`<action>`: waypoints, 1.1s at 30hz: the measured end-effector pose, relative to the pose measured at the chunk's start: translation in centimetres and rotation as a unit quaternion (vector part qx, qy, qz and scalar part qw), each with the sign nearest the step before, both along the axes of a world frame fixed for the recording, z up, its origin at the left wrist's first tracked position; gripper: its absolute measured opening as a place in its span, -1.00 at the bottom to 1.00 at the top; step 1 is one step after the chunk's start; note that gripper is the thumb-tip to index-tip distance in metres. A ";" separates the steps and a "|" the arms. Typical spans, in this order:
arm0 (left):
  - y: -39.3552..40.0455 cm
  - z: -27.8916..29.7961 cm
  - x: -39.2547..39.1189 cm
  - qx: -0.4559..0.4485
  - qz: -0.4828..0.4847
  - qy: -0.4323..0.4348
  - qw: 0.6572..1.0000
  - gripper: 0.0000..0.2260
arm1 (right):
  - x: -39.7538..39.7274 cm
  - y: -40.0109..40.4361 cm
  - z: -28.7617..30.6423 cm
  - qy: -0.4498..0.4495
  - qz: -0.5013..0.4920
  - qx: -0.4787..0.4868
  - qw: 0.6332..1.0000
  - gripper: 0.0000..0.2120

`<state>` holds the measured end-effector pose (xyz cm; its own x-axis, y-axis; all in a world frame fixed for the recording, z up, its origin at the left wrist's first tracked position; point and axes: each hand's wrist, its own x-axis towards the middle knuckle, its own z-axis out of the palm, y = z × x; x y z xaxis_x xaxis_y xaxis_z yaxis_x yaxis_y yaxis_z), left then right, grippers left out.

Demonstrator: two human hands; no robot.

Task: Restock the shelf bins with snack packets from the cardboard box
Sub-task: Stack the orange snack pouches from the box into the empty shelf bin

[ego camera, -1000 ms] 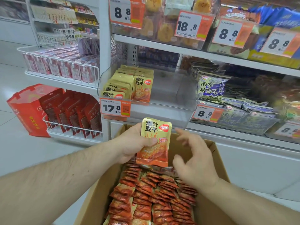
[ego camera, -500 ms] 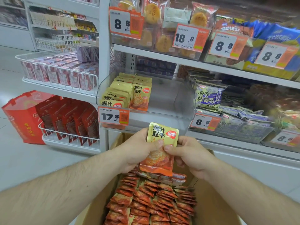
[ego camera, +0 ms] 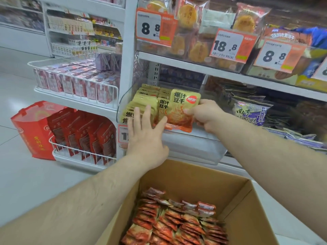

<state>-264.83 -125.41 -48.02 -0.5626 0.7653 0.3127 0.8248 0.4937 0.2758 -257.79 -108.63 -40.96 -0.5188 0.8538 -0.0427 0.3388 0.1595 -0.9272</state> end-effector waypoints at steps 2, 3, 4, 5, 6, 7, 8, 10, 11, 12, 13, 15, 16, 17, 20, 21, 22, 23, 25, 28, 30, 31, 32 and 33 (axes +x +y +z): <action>0.3 -0.7 -0.3 -0.019 -0.011 -0.005 1.000 -0.30 | -2.2 1.3 -1.6 -0.021 0.003 0.000 1.000 -0.79; 0.4 -1.1 -0.5 -0.020 -0.013 -0.003 1.000 -0.32 | -3.1 2.0 -2.3 -0.028 0.000 -0.004 1.000 -0.78; 0.4 -1.4 -0.6 -0.015 -0.015 0.000 1.000 -0.33 | -3.9 2.4 -3.0 -0.035 -0.004 -0.008 0.999 -0.79; 0.4 -1.7 -0.7 -0.009 -0.018 0.002 1.000 -0.33 | -4.6 2.8 -3.5 -0.044 -0.007 -0.009 0.999 -0.79; 0.4 -1.9 -0.8 -0.001 -0.022 0.004 1.000 -0.34 | -5.2 3.2 -3.9 -0.055 -0.009 -0.006 0.998 -0.79; 0.4 -2.0 -0.8 0.006 -0.025 0.005 1.000 -0.34 | -5.6 3.3 -4.2 -0.066 -0.008 0.001 0.998 -0.79; 0.4 -2.0 -0.9 0.011 -0.028 0.006 1.000 -0.34 | -6.0 3.3 -4.5 -0.077 -0.006 0.009 0.997 -0.80; 0.4 -2.1 -0.9 0.014 -0.031 0.004 0.999 -0.36 | -6.8 3.2 -5.0 -0.092 -0.012 0.025 0.995 -0.79; 0.4 -2.0 -0.9 0.013 -0.031 0.001 0.999 -0.36 | -7.0 3.2 -5.1 -0.099 -0.017 0.036 0.994 -0.78; 0.4 -2.1 -0.9 0.014 -0.031 -0.002 0.999 -0.37 | -7.3 3.1 -5.4 -0.109 -0.026 0.048 0.993 -0.77; 0.4 -2.1 -0.9 0.015 -0.032 -0.004 0.999 -0.37 | -7.5 3.0 -5.4 -0.116 -0.034 0.061 0.991 -0.75; 0.3 -2.1 -0.9 0.020 -0.036 -0.005 0.999 -0.37 | -7.7 2.8 -5.4 -0.127 -0.045 0.073 0.988 -0.70; 0.2 -2.1 -0.9 0.022 -0.038 -0.005 0.999 -0.37 | -7.9 2.9 -5.4 -0.130 -0.049 0.079 0.987 -0.69; 0.1 -2.1 -0.9 0.022 -0.039 -0.004 0.999 -0.37 | -7.9 2.9 -5.3 -0.144 -0.053 0.091 0.984 -0.71; 0.0 -2.2 -1.1 0.027 -0.042 -0.001 0.999 -0.36 | -8.0 2.5 -5.1 -0.205 -0.068 0.147 0.965 -0.77; 0.0 -2.2 -1.1 0.027 -0.042 0.000 0.999 -0.36 | -8.0 2.4 -5.1 -0.216 -0.069 0.160 0.961 -0.77; 0.0 -2.3 -1.1 0.027 -0.043 0.001 0.999 -0.36 | -8.0 2.3 -5.1 -0.224 -0.067 0.169 0.958 -0.77; 0.1 -2.3 -1.1 0.029 -0.043 0.001 0.999 -0.36 | -8.0 2.2 -5.1 -0.227 -0.063 0.170 0.957 -0.78; 0.1 -2.5 -1.1 0.031 -0.045 0.003 0.999 -0.36 | -8.1 2.1 -5.1 -0.229 -0.056 0.162 0.958 -0.80; 0.2 -2.6 -1.2 0.032 -0.045 0.006 0.998 -0.35 | -8.2 2.2 -5.2 -0.241 -0.044 0.161 0.956 -0.77; 0.3 -2.6 -1.2 0.029 -0.041 0.008 0.999 -0.36 | -8.3 2.1 -5.2 -0.256 -0.036 0.173 0.950 -0.77; 0.3 -2.6 -1.1 0.028 -0.040 0.007 0.999 -0.36 | -8.3 2.2 -5.3 -0.257 -0.034 0.177 0.949 -0.78; 0.3 -2.6 -1.1 0.027 -0.039 0.006 0.999 -0.36 | -8.3 2.3 -5.3 -0.254 -0.034 0.177 0.950 -0.79; 0.4 -2.6 -1.0 0.028 -0.038 0.005 0.999 -0.36 | -8.3 2.3 -5.3 -0.251 -0.033 0.175 0.951 -0.79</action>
